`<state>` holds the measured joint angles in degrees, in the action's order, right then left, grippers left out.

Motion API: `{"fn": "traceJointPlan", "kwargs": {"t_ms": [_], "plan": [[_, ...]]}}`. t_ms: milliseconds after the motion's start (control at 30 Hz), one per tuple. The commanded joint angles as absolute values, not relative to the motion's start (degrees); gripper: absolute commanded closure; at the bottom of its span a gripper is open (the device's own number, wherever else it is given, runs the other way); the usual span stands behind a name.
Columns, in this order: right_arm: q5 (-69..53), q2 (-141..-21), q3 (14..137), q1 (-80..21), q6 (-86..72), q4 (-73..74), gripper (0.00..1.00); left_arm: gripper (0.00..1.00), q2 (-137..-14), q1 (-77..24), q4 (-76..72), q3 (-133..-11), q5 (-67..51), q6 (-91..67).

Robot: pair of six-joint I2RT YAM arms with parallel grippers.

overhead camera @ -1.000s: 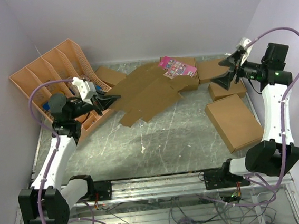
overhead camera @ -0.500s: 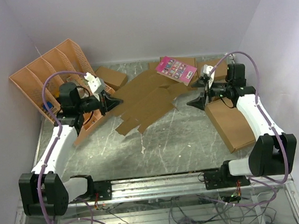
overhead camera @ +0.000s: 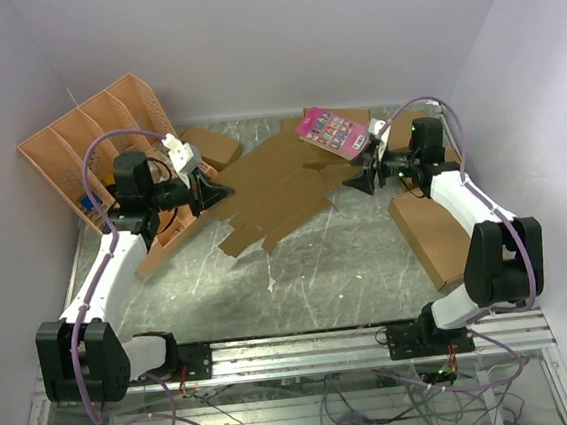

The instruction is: Fold the paper box

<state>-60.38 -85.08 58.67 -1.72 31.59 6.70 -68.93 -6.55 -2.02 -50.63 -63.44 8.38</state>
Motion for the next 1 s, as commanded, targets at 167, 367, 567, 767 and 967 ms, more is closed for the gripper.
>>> {"fn": "traceJointPlan", "kwargs": {"t_ms": [167,367,567,767,967], "plan": [[-58.35,-89.53,60.72,-3.77,32.07,4.08,0.90,0.93,-72.02,-7.71,3.93,-55.17,-61.56,12.64],[-56.04,-90.57,57.83,-4.62,26.96,1.48,1.00,0.93,-73.30,-12.71,12.91,-59.09,-51.93,15.69],[-52.64,-90.70,49.79,-4.96,18.86,-6.20,1.00,0.93,-73.48,-15.71,13.45,-57.87,-48.82,12.11],[-52.75,-93.59,49.05,-5.22,17.21,-6.88,1.00,0.93,-75.43,-18.26,13.60,-57.09,-48.09,6.85],[-52.47,-92.05,45.30,-6.44,16.68,-9.39,1.00,0.93,-76.21,-21.80,17.14,-56.92,-45.99,8.17]]}}
